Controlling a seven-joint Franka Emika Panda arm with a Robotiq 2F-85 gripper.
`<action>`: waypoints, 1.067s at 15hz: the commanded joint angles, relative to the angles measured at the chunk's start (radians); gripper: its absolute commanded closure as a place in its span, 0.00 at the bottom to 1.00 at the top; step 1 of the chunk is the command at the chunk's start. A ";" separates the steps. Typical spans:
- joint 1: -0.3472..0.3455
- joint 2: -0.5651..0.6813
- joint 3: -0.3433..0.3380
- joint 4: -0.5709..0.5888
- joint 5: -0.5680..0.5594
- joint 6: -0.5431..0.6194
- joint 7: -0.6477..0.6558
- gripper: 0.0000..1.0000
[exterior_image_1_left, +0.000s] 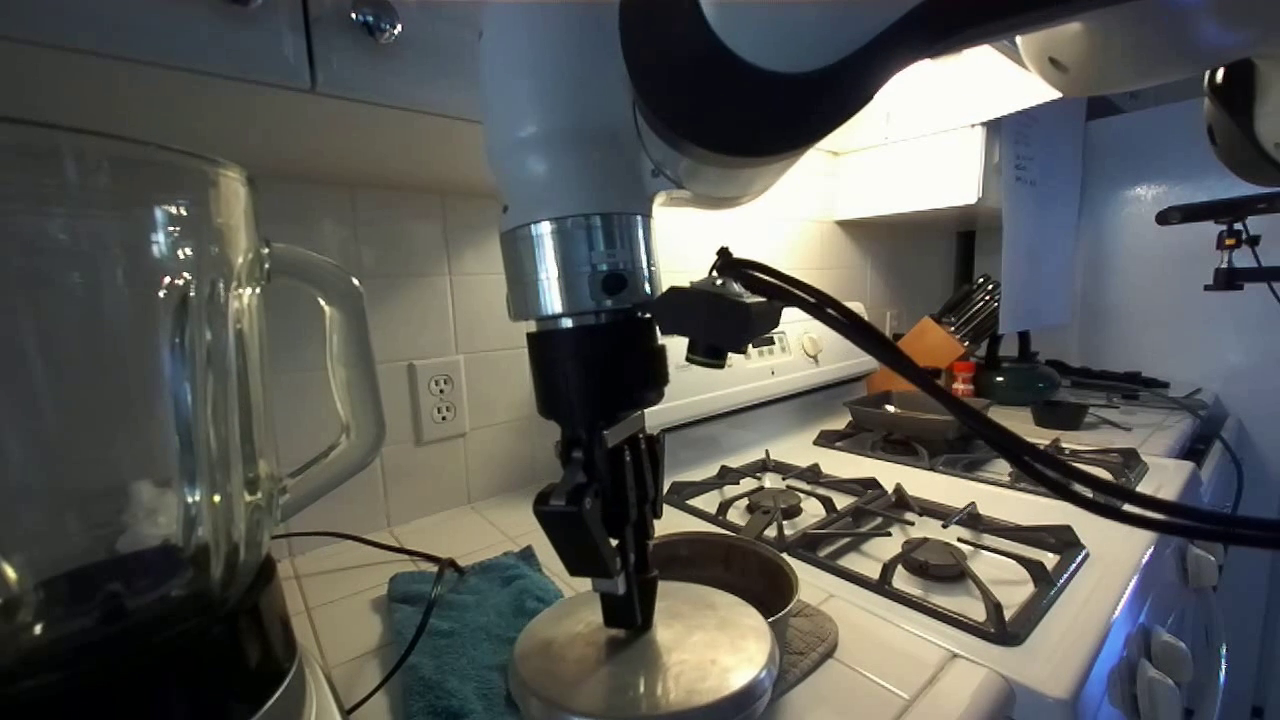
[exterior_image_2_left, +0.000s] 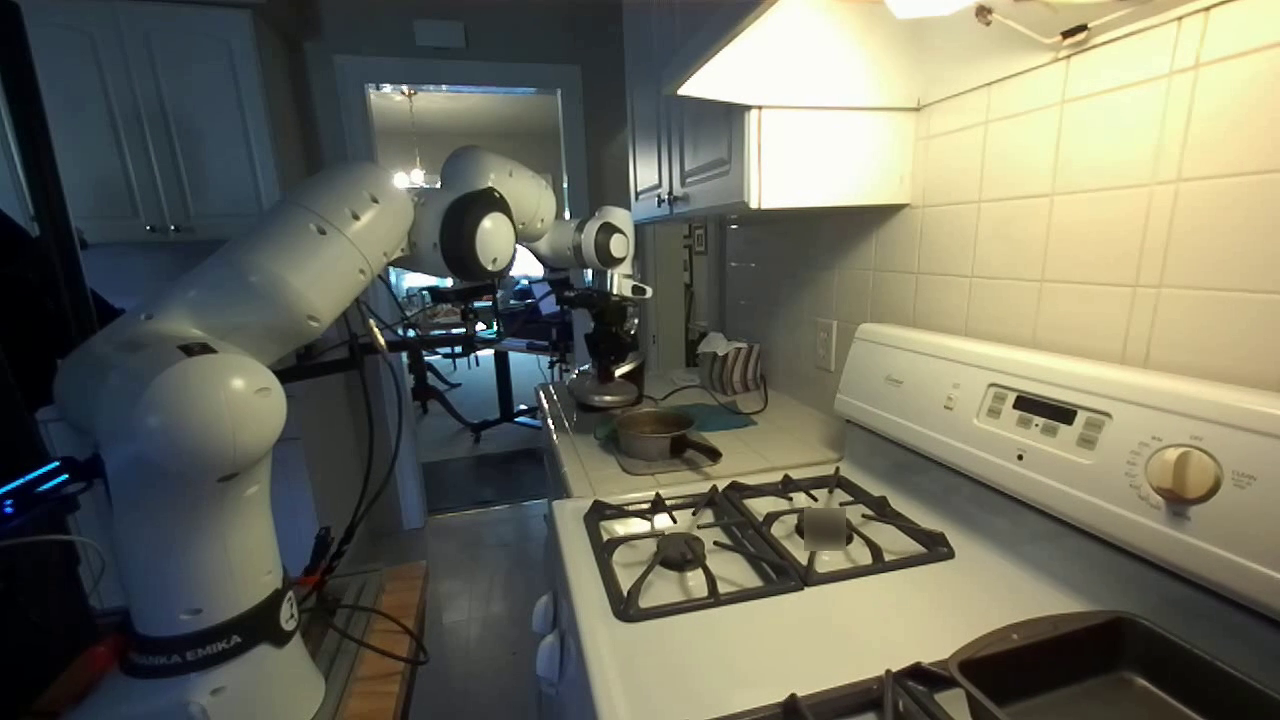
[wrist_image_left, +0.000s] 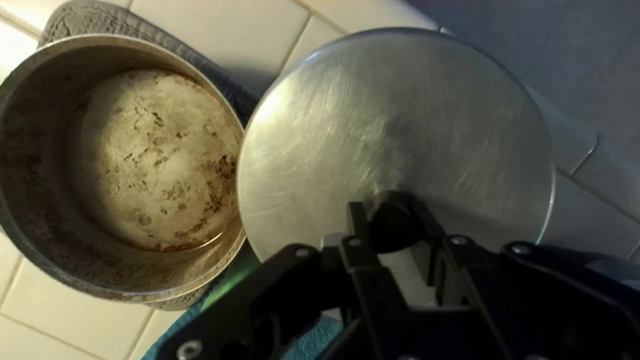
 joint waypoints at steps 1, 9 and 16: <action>-0.016 0.041 0.034 0.066 0.055 -0.089 -0.035 0.94; -0.021 0.114 0.034 0.115 0.099 -0.082 -0.020 0.94; -0.016 0.172 0.028 0.166 0.090 -0.016 -0.013 0.94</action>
